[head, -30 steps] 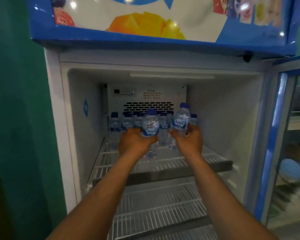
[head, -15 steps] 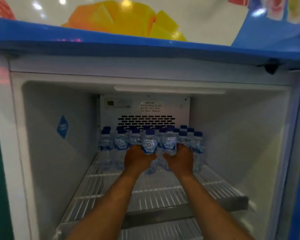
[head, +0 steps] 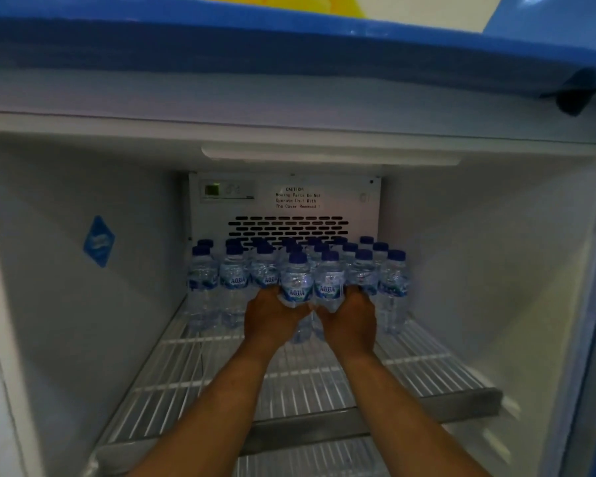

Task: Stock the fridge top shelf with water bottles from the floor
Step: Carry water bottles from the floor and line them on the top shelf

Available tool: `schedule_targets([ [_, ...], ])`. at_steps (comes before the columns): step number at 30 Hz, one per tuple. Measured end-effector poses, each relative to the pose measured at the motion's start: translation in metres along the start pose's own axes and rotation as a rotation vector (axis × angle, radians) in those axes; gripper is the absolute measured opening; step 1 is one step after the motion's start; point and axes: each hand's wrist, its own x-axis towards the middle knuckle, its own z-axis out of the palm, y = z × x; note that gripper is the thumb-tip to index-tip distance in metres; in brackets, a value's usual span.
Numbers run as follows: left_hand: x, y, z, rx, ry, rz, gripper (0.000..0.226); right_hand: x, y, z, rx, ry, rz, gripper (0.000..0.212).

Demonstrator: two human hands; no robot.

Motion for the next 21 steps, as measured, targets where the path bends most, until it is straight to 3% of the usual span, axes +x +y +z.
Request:
schedule_targets([
  [5,0.004,-0.009,0.0,0.07,-0.068,-0.072,0.054,-0.005,-0.003,-0.008,-0.06,-0.045,0.045,0.043],
  [9,0.006,-0.016,0.0,0.202,-0.15,-0.145,0.09,-0.006,-0.001,-0.01,-0.161,-0.149,0.149,0.044],
  [13,0.009,-0.019,0.0,0.236,-0.159,-0.149,0.075,-0.003,0.0,-0.008,-0.185,-0.172,0.15,0.039],
  [17,0.008,-0.016,0.002,0.253,-0.144,-0.153,0.084,0.0,-0.002,-0.008,-0.225,-0.182,0.151,0.041],
  [21,0.007,-0.014,0.002,0.261,-0.133,-0.139,0.072,0.0,-0.006,-0.008,-0.295,-0.181,0.133,0.042],
])
